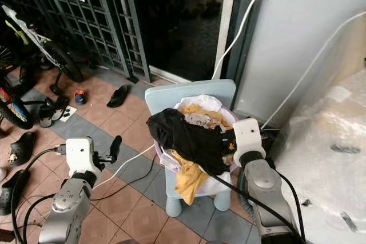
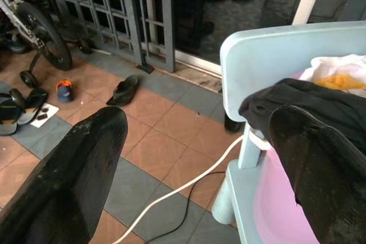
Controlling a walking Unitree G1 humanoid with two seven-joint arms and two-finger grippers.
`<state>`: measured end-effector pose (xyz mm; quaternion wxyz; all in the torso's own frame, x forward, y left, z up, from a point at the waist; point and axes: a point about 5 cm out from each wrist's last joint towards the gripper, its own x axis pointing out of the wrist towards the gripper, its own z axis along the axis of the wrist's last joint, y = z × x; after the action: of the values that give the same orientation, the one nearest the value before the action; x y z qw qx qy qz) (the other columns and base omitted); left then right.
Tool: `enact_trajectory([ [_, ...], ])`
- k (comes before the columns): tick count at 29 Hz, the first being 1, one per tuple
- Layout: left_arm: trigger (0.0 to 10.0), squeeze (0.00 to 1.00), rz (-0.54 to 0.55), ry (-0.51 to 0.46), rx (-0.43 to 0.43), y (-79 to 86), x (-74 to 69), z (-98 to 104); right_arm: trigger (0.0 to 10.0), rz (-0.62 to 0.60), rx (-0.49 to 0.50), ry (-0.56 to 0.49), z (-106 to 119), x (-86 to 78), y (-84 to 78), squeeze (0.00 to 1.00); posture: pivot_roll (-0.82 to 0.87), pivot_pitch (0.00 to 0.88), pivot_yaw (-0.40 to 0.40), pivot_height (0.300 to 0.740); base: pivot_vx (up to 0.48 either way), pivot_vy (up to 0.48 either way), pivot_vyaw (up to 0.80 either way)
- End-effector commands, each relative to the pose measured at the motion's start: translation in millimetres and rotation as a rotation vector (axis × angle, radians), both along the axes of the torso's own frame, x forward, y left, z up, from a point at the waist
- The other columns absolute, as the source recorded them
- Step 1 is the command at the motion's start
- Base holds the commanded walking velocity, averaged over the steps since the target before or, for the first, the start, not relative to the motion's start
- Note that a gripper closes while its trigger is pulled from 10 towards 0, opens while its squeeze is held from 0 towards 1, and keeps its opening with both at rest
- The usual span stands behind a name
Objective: Clothes washing
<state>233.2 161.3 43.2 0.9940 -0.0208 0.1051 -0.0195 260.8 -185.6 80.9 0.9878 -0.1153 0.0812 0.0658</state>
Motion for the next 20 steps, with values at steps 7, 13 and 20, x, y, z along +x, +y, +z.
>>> enact_trajectory([
  [7, 10.0, 0.0, -0.009, -0.004, 0.006, 0.8, -0.2, 1.1, 10.0, 0.097, -0.01, 0.183, -25.8, 0.8, 14.9, 0.0, -0.07, 0.0, 0.061, 0.74, 0.325, 0.0, 0.0],
  [13, 10.0, 0.0, 0.021, -0.024, 0.013, 5.1, -4.2, 5.7, 10.0, 0.252, -0.033, 0.25, -33.2, 3.1, 35.2, 0.0, -0.04, 0.0, 0.058, 0.74, 0.152, 0.0, 0.0],
  [20, 10.0, 0.0, 0.038, 0.025, 0.044, 9.3, -16.1, 0.1, 10.0, 0.468, -0.108, 0.36, -42.2, 10.9, 56.4, 0.0, -0.01, 0.0, 0.051, 0.74, 0.0, 0.0, 0.0],
])
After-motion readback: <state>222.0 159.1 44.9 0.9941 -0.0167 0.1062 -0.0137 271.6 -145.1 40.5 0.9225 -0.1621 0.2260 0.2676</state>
